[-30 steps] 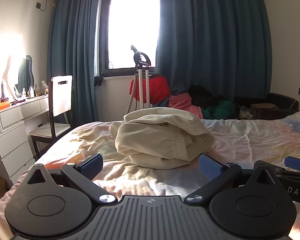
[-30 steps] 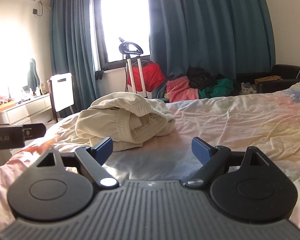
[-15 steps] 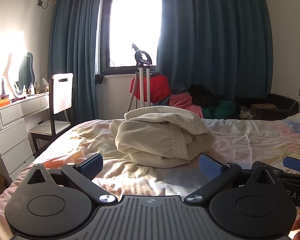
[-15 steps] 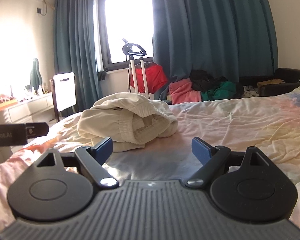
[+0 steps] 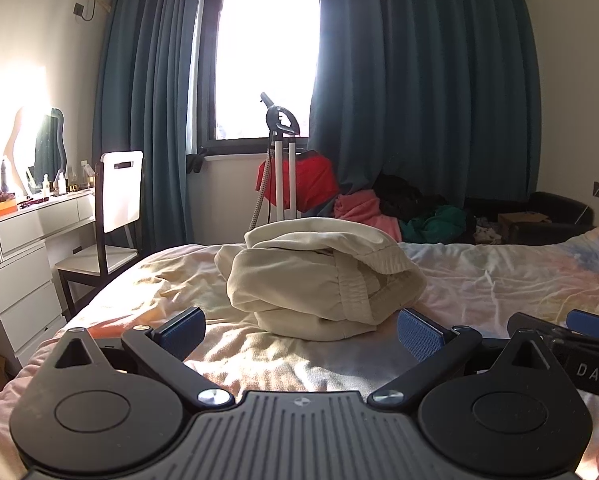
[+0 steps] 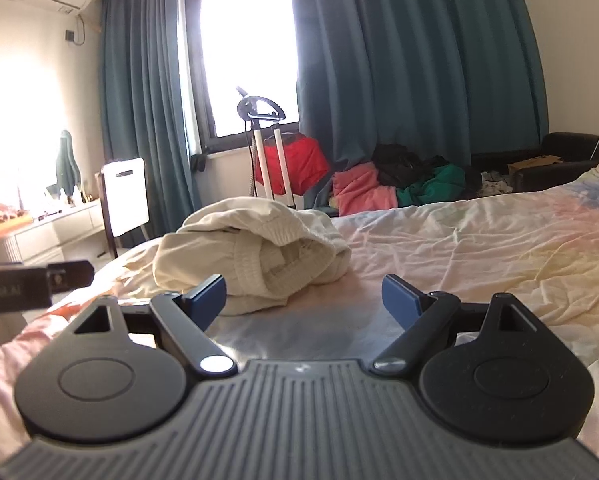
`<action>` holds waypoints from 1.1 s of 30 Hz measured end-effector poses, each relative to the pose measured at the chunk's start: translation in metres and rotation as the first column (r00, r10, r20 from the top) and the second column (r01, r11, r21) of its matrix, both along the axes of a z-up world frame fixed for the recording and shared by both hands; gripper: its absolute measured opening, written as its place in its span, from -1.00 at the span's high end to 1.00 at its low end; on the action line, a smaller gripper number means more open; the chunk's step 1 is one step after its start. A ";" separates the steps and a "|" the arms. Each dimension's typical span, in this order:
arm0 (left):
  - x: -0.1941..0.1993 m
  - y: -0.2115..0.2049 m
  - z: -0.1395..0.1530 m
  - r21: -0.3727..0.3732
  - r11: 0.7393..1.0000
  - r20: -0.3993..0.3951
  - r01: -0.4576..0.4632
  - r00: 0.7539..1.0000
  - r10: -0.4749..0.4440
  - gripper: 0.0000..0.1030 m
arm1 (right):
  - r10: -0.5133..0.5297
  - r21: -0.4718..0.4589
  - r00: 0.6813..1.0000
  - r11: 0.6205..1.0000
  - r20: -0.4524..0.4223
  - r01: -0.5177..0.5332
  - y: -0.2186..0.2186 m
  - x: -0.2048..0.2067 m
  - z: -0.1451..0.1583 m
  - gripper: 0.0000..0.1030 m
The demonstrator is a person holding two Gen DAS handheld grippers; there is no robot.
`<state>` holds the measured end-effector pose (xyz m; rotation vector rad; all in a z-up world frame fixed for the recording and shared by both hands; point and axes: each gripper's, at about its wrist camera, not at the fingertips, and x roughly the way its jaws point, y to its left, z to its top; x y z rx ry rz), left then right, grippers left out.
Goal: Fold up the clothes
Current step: 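Approach the cream sweatpants on the bed with both grippers open, then close the left gripper on a cuffed leg end of the cream sweatpants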
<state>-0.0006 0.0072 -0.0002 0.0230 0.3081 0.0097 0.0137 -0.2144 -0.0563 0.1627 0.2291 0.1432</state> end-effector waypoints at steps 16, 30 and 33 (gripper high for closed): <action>0.000 0.001 -0.006 -0.010 1.000 0.008 -0.004 1.000 0.004 -0.99 | -0.015 0.078 1.000 0.997 -0.017 0.016 -0.009 -0.002 -0.002 0.46; 0.110 -0.030 -0.038 0.046 0.999 -0.094 0.021 0.995 -0.017 -0.94 | -0.077 0.092 0.996 0.992 -0.037 0.081 -0.016 -0.001 0.005 0.47; 0.149 -0.043 -0.047 0.091 0.996 -0.108 0.024 0.994 -0.014 -0.88 | -0.087 0.092 0.995 0.992 -0.050 0.091 -0.020 0.005 -0.001 0.47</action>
